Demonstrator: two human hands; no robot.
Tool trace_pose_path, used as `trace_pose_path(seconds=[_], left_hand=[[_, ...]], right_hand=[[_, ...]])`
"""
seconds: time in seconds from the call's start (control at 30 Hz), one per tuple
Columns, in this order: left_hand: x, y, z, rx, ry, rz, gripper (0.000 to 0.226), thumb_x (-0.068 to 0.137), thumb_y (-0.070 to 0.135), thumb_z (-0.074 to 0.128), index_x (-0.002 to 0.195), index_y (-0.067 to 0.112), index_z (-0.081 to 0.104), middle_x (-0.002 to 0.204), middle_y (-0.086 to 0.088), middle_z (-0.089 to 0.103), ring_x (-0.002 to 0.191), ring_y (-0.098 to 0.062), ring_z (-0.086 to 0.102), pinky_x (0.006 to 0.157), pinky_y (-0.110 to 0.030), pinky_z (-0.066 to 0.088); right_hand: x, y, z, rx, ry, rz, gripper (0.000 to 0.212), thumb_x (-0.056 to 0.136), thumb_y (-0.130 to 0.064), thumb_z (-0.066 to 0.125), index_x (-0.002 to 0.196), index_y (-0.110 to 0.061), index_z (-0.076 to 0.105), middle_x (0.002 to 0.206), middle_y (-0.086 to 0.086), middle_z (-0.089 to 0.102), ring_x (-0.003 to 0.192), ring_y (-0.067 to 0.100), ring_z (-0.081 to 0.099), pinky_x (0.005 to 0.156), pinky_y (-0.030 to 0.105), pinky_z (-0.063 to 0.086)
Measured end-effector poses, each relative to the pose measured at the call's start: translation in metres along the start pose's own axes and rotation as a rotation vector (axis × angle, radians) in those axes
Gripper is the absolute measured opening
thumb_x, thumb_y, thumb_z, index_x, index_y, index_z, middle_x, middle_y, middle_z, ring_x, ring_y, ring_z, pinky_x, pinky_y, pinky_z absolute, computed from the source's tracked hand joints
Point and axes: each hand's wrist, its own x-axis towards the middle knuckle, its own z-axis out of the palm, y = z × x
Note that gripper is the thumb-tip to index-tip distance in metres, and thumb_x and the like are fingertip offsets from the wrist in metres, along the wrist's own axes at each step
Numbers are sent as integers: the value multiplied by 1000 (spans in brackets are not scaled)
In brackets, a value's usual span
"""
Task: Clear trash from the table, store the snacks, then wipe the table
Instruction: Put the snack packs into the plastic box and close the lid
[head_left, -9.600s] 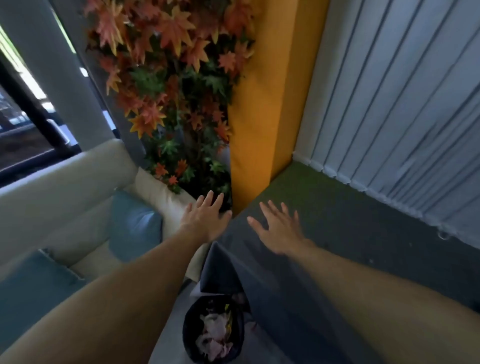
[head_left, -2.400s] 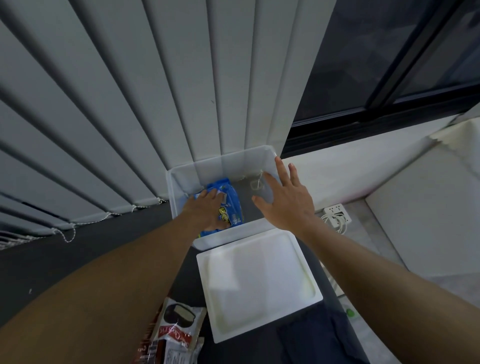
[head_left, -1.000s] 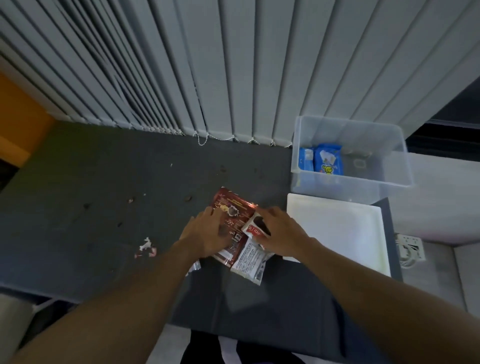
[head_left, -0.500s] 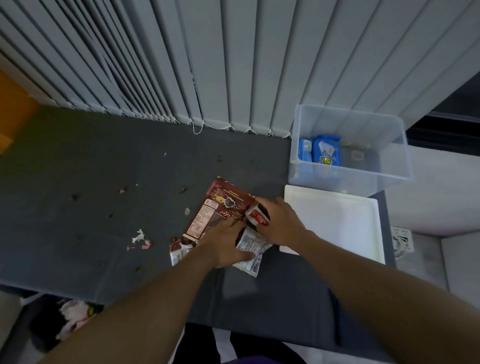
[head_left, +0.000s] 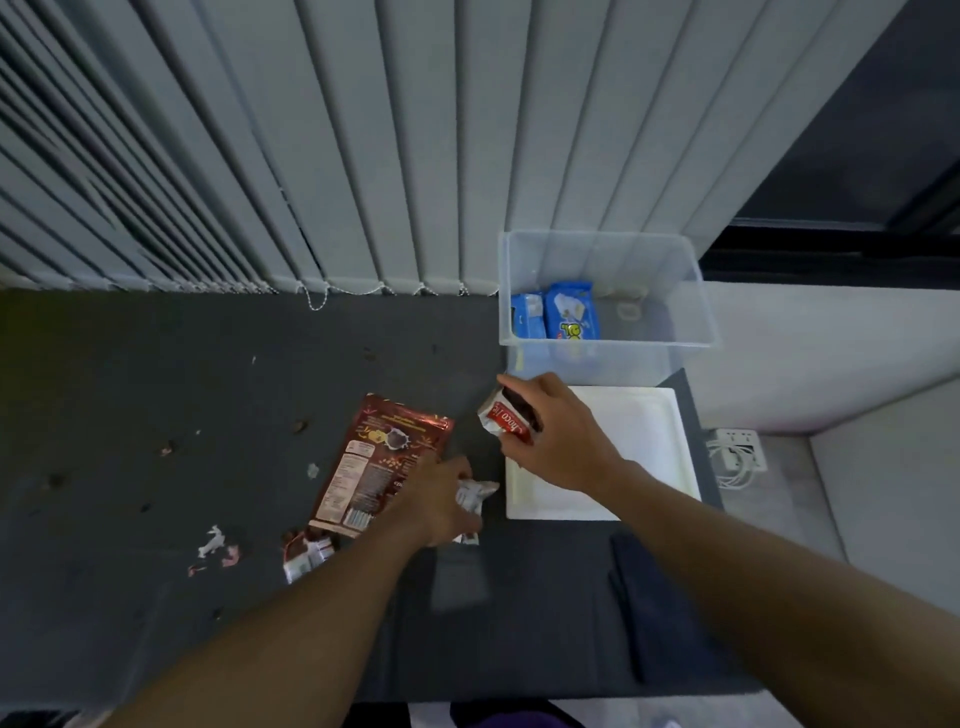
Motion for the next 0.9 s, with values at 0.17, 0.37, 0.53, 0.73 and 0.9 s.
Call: trace_pose_path(seconds=[0.17, 0.37, 0.53, 0.73, 0.9], left_hand=[[16, 15, -40, -145, 209, -9, 34, 71, 35, 82, 97, 29, 61, 107, -2, 58, 91, -14, 57, 68, -25, 42], [42, 43, -102, -274, 436, -6, 41, 69, 45, 69, 107, 28, 72, 104, -7, 64, 93, -23, 66, 87, -30, 52], [72, 82, -143, -358, 540, 73, 31, 79, 28, 68, 108, 19, 73, 96, -10, 70, 77, -13, 64, 63, -5, 45], [109, 102, -147, -255, 466, 146, 55, 90, 27, 68, 141, 13, 53, 131, -13, 56, 98, -13, 60, 91, -18, 46], [120, 97, -134, -181, 401, 165, 55, 96, 35, 60, 146, 15, 46, 140, -12, 48, 122, -21, 51, 105, -28, 39]], right_hand=[[5, 5, -34, 3, 205, -108, 73, 81, -41, 75, 143, -21, 41, 126, 1, 51, 109, 16, 54, 89, 27, 55], [26, 24, -83, 83, 455, -17, 68, 78, -36, 71, 139, -18, 48, 119, 1, 52, 99, 16, 59, 81, 30, 57], [57, 55, -123, 26, 478, 252, 65, 79, -35, 75, 137, -27, 47, 117, 3, 54, 97, 20, 59, 78, 28, 51], [102, 105, -136, -177, 252, 501, 51, 84, -36, 72, 128, -23, 50, 114, 10, 64, 98, 29, 63, 80, 37, 53], [125, 141, -120, -341, -4, 550, 46, 78, -29, 79, 118, -23, 58, 107, 7, 68, 93, 26, 64, 81, 36, 54]])
